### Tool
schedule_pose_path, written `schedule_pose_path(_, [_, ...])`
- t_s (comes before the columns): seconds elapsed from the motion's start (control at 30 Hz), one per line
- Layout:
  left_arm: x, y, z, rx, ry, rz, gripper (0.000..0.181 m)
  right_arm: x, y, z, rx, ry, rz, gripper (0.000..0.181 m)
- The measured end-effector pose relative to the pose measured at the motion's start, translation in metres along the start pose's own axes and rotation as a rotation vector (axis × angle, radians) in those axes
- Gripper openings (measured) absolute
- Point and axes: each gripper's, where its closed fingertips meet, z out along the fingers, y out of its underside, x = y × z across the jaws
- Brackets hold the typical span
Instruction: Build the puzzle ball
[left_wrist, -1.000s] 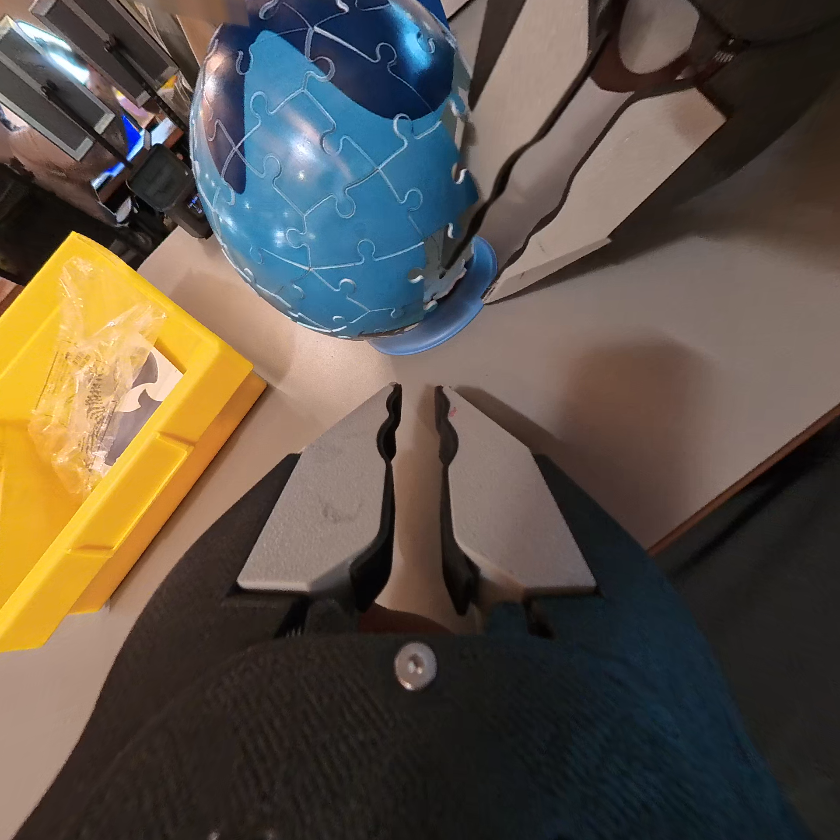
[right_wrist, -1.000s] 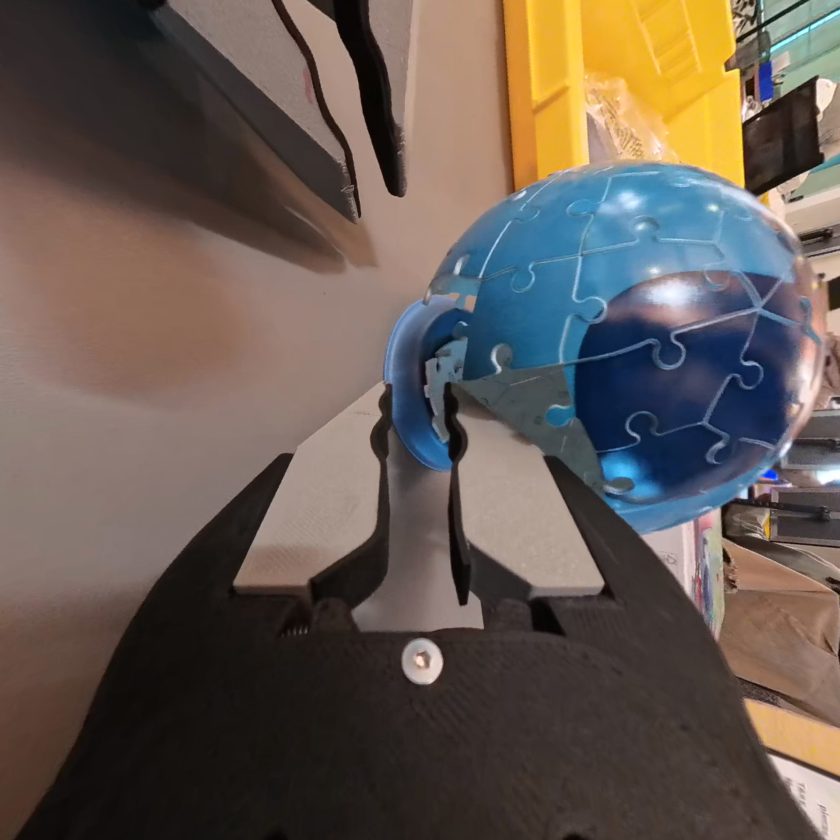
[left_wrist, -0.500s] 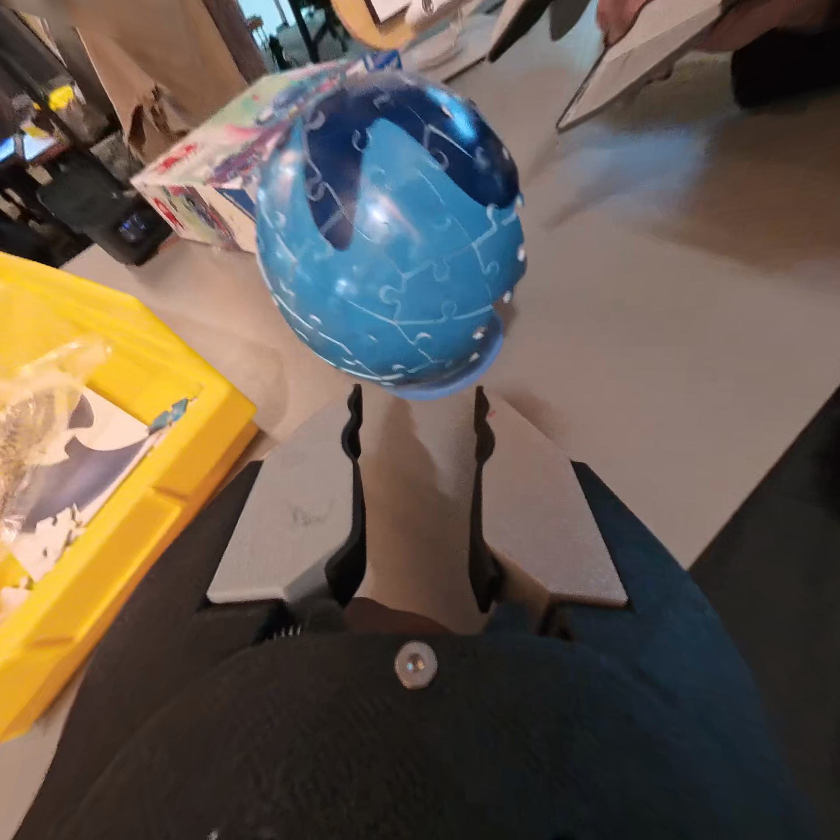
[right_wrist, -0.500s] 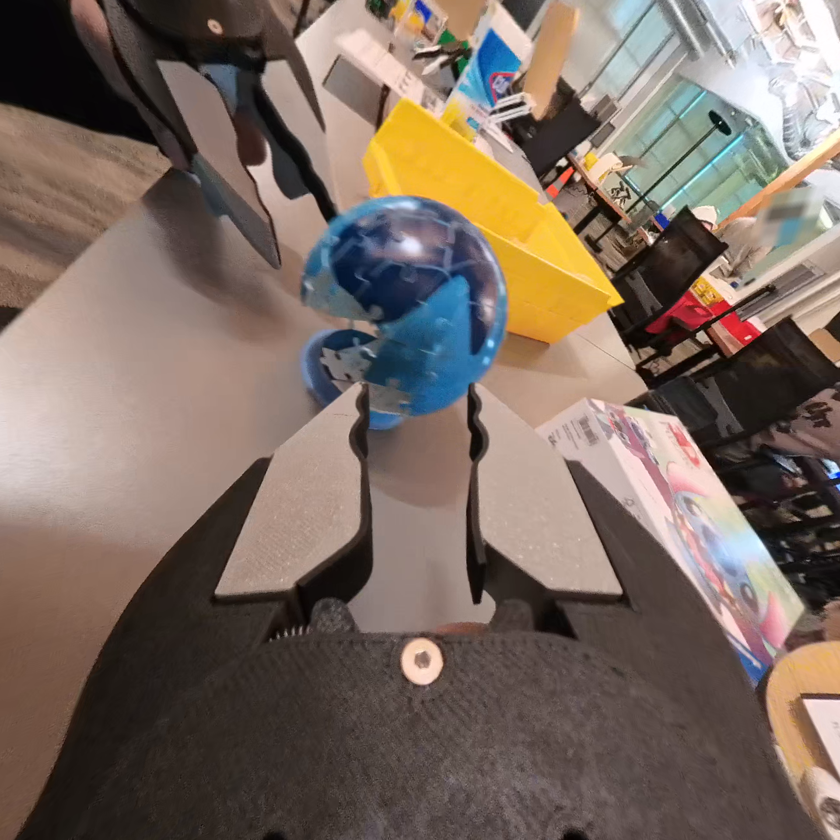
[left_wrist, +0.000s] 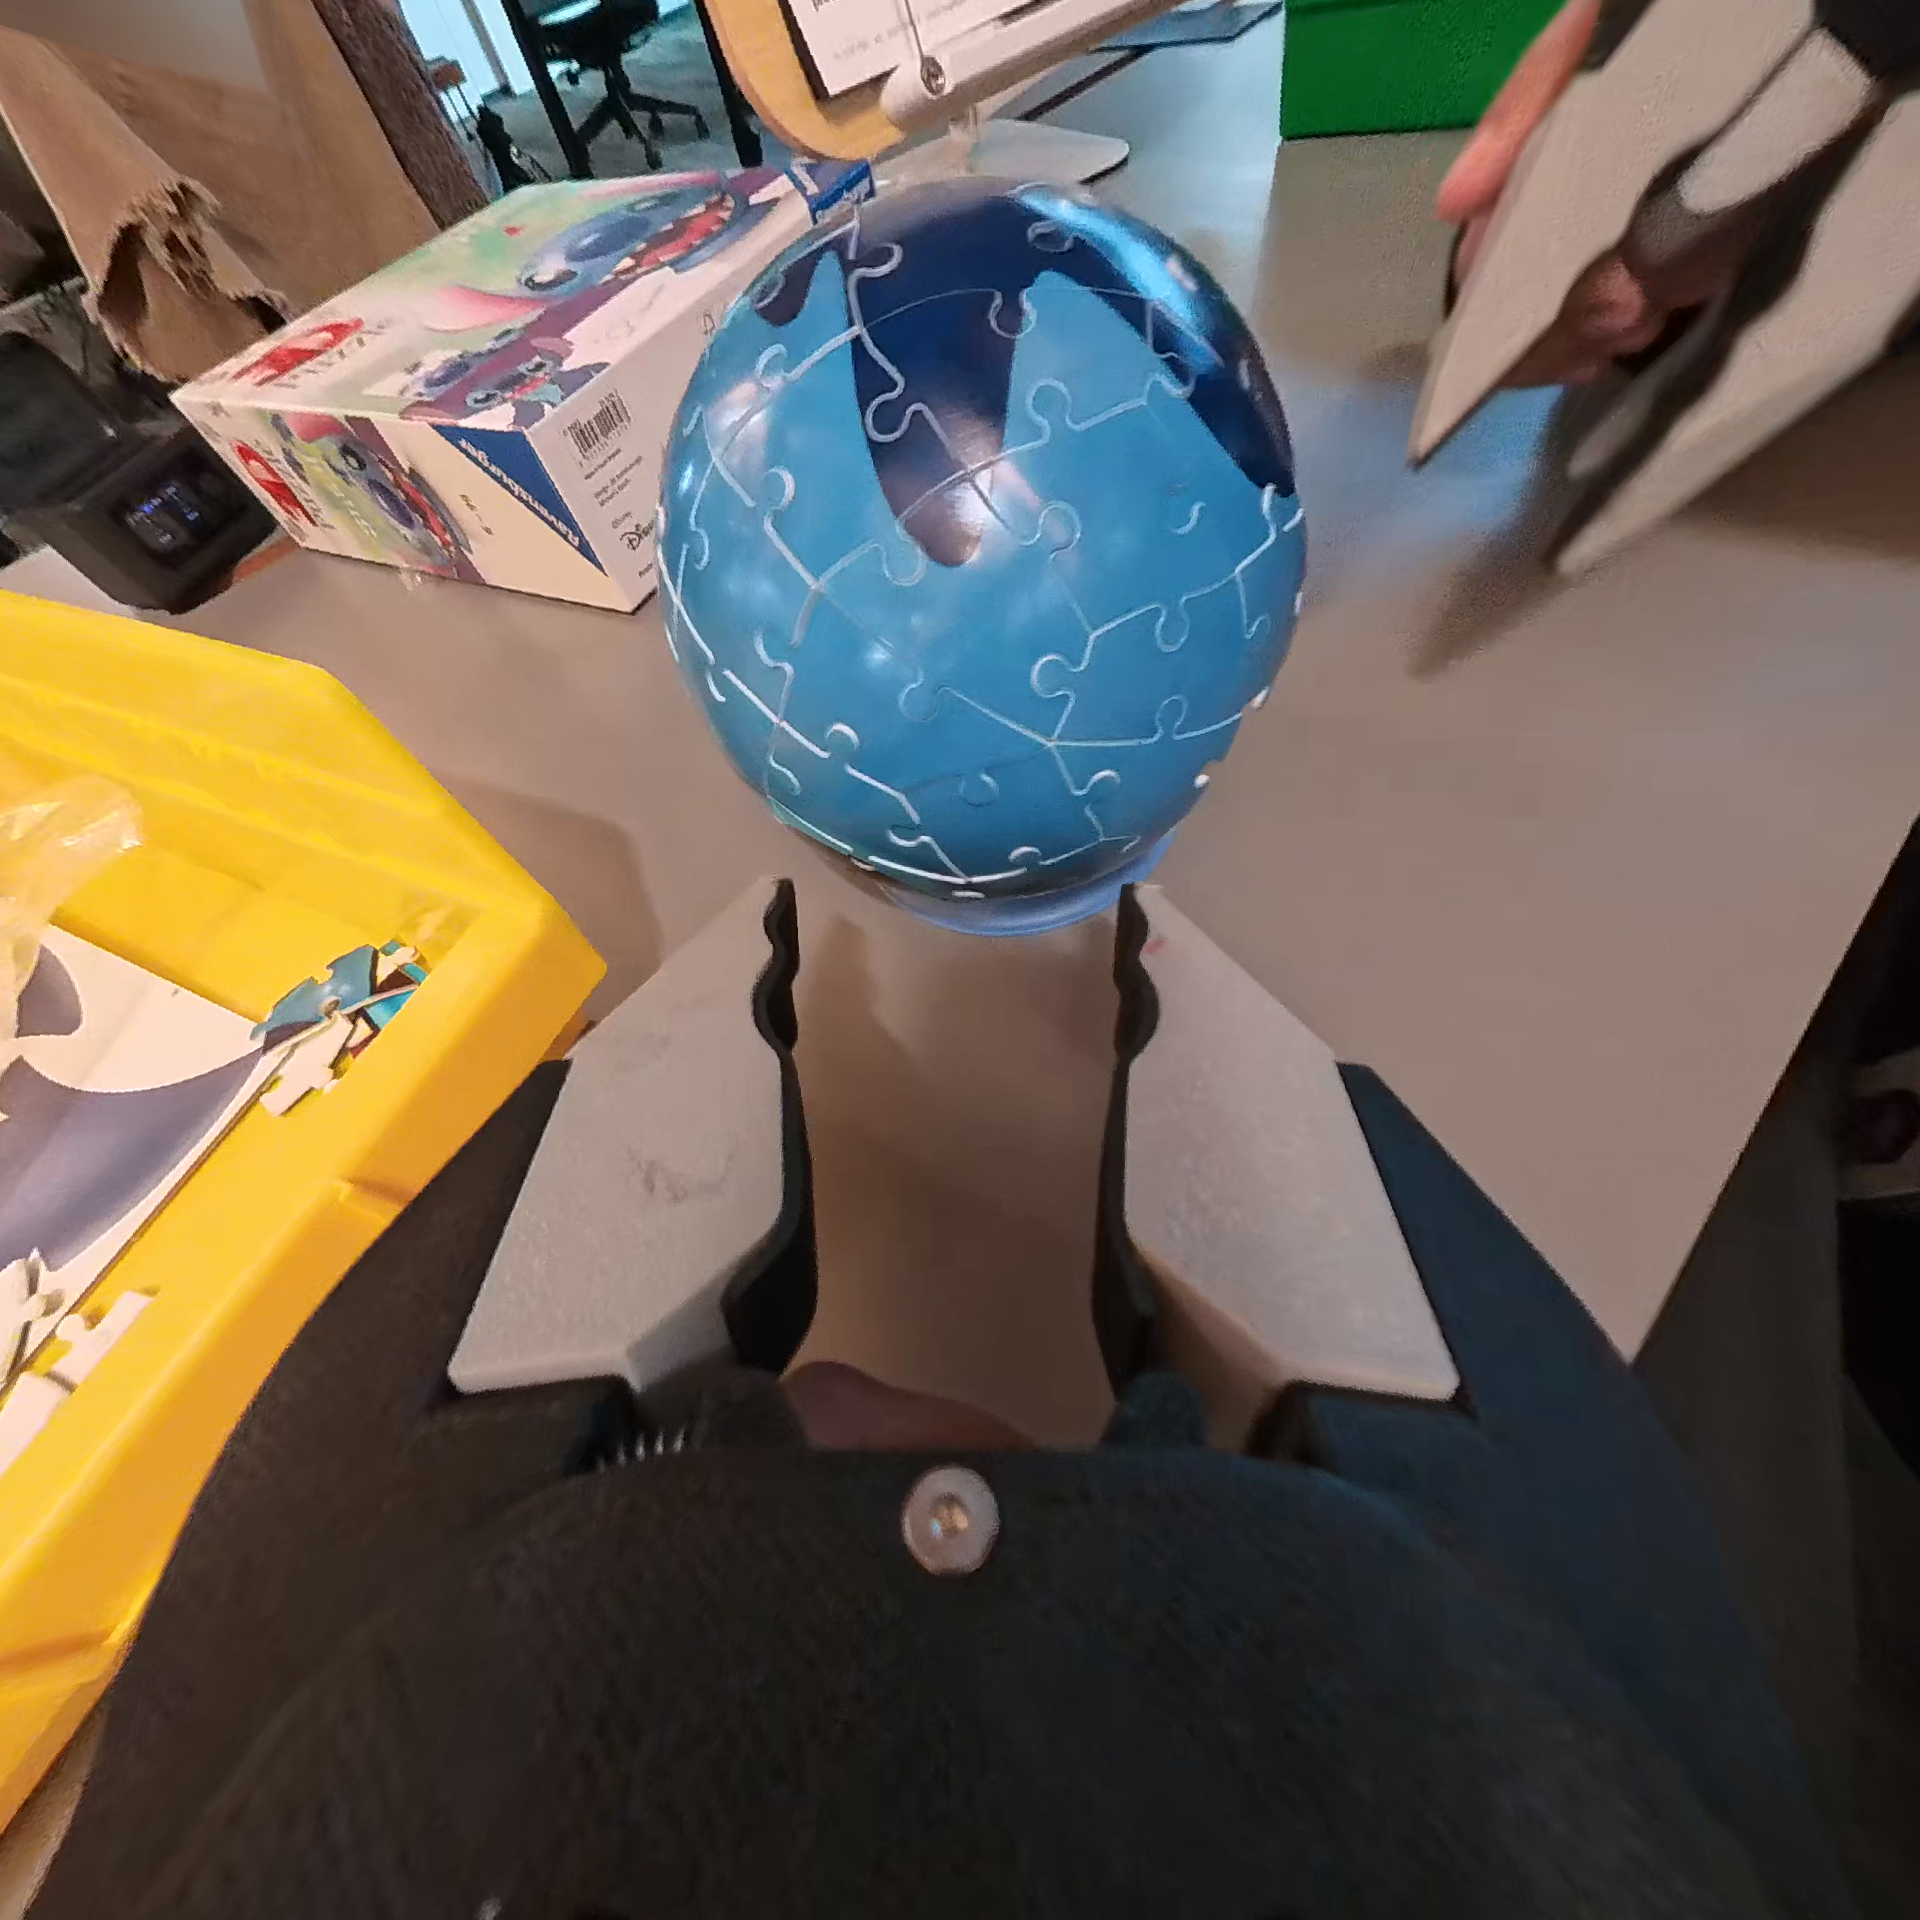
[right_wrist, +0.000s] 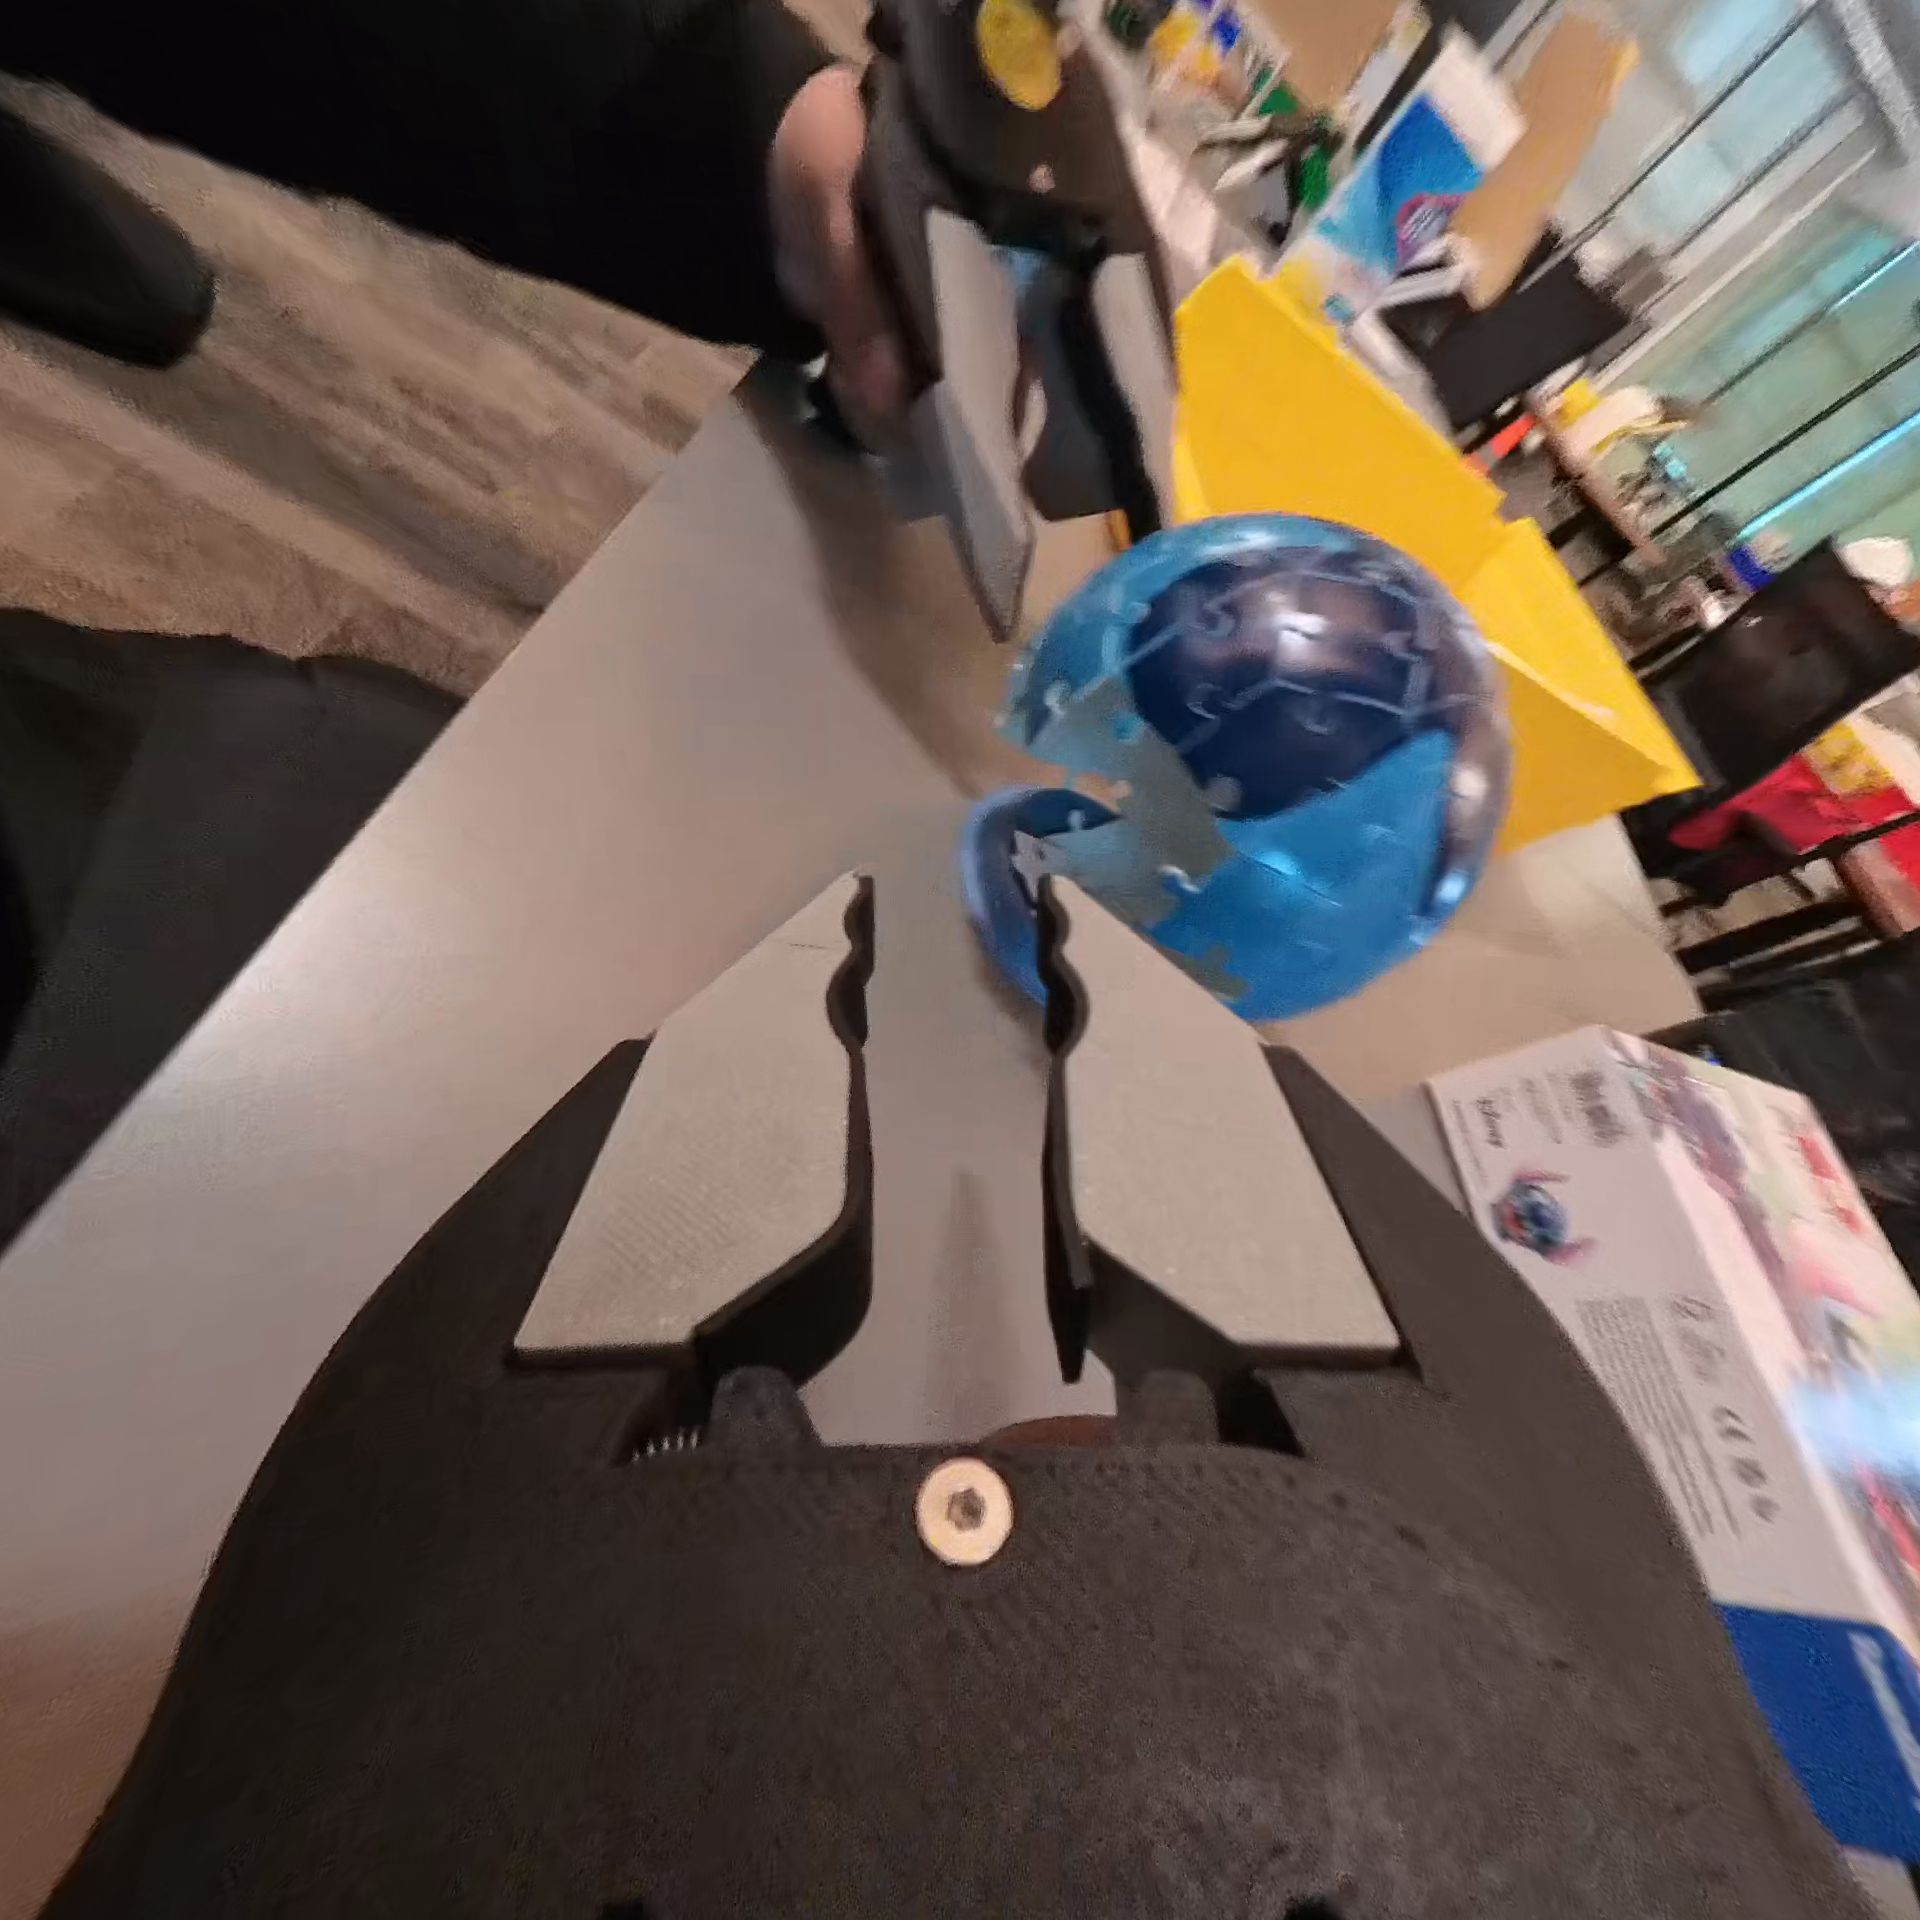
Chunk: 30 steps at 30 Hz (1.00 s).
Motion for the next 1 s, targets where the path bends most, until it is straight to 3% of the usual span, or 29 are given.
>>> schedule_pose_path(0.07, [-0.001, 0.001, 0.002, -0.012, -0.005, -0.004, 0.059, -0.005, 0.001, 0.02, -0.077, -0.009, -0.004, 0.048])
schedule_pose_path(0.17, [-0.001, 0.001, 0.002, -0.016, -0.034, 0.01, 0.056, 0.002, 0.009, 0.045, -0.193, 0.03, -0.011, 0.048])
schedule_pose_path(0.4, [-0.002, 0.003, 0.002, -0.03, -0.078, 0.024, 0.052, 0.011, 0.021, 0.067, -0.33, 0.145, -0.127, 0.027])
schedule_pose_path(0.6, [-0.007, 0.001, -0.001, -0.01, -0.094, -0.006, 0.049, 0.018, 0.036, 0.072, -0.358, 0.155, -0.092, 0.019])
schedule_pose_path(1.0, [-0.004, 0.003, 0.002, -0.029, -0.09, 0.022, 0.049, 0.023, 0.036, 0.076, -0.35, 0.161, -0.102, 0.002])
